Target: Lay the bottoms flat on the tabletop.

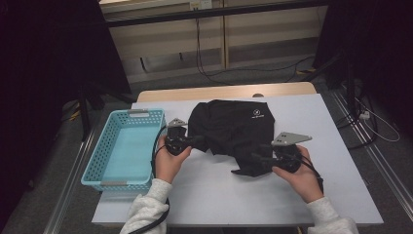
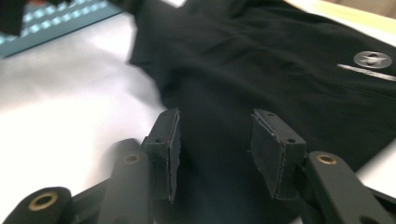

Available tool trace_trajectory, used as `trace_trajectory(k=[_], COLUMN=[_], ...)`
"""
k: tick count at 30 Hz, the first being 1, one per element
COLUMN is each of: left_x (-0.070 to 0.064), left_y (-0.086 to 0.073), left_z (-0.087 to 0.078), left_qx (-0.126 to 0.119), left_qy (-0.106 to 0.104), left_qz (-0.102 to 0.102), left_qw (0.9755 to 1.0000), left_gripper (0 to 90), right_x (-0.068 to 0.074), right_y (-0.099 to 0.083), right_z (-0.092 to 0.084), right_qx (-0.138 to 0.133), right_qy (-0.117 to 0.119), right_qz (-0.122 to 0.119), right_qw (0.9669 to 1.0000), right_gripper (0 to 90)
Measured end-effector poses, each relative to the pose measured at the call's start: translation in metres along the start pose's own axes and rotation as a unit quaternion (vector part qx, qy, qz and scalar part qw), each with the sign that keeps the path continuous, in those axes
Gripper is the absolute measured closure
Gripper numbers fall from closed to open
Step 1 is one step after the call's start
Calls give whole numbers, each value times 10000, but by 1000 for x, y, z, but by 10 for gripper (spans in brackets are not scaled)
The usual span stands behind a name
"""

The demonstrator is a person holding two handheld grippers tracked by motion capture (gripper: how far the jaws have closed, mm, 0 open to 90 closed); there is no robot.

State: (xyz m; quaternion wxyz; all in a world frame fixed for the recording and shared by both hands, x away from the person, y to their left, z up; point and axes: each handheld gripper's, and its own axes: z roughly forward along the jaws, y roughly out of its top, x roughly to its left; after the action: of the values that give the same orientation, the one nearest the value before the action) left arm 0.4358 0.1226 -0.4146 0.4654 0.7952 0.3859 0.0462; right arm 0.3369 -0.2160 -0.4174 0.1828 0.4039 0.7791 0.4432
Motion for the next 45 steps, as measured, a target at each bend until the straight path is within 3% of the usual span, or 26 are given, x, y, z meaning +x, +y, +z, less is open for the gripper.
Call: trace_trajectory(k=[3, 6, 8, 11, 13, 18, 22, 26, 29, 35, 40, 45], left_x=[0, 0, 0, -1, -1, 0, 0, 0, -2, 1, 9, 9], left_y=[-1, -2, -3, -3, -3, -3, -1, 0, 1, 0, -1, -4], left_z=[1, 3, 5, 6, 6, 4, 1, 0, 1, 0, -5, -3], left_qx=[-19, 10, 27, 21, 11, -36, -134, -243, -245, -295, -374, -249], left_qy=[5, -6, -1, -37, -39, -12, -7, -36, -57, 9, 172, 219], left_qz=[19, 3, 7, 10, 13, -7, -7, 6, 23, 9, -170, -147], left_qw=[10000, 10000, 10000, 10000, 10000, 10000, 9999, 9997, 9997, 9996, 9990, 9993], left_gripper=[877, 877, 876, 876, 876, 877, 877, 877, 877, 877, 876, 872], right_x=[-13, -21, -23, -21, -20, -23, -29, -37, -44, -51, -43, -38], right_y=[-9, -18, -23, -27, -30, -30, -21, -8, -3, -2, -5, -7], right_z=[-2, 2, 5, 11, 16, 17, 6, -10, -13, -3, 13, 14], right_qx=[200, 562, 682, 867, 978, 934, 542, 47, -97, -129, 180, 326], right_qy=[-163, -392, -324, -253, -231, -128, -200, -552, -863, -1078, -845, -745], right_qz=[202, 223, 365, 358, 366, 404, 521, 516, 480, 448, 377, 342], right_qw=[9995, 9974, 9965, 9953, 9943, 9947, 9970, 9971, 9951, 9931, 9955, 9961], right_gripper=[514, 510, 519, 596, 727, 886, 898, 900, 900, 900, 880, 752])
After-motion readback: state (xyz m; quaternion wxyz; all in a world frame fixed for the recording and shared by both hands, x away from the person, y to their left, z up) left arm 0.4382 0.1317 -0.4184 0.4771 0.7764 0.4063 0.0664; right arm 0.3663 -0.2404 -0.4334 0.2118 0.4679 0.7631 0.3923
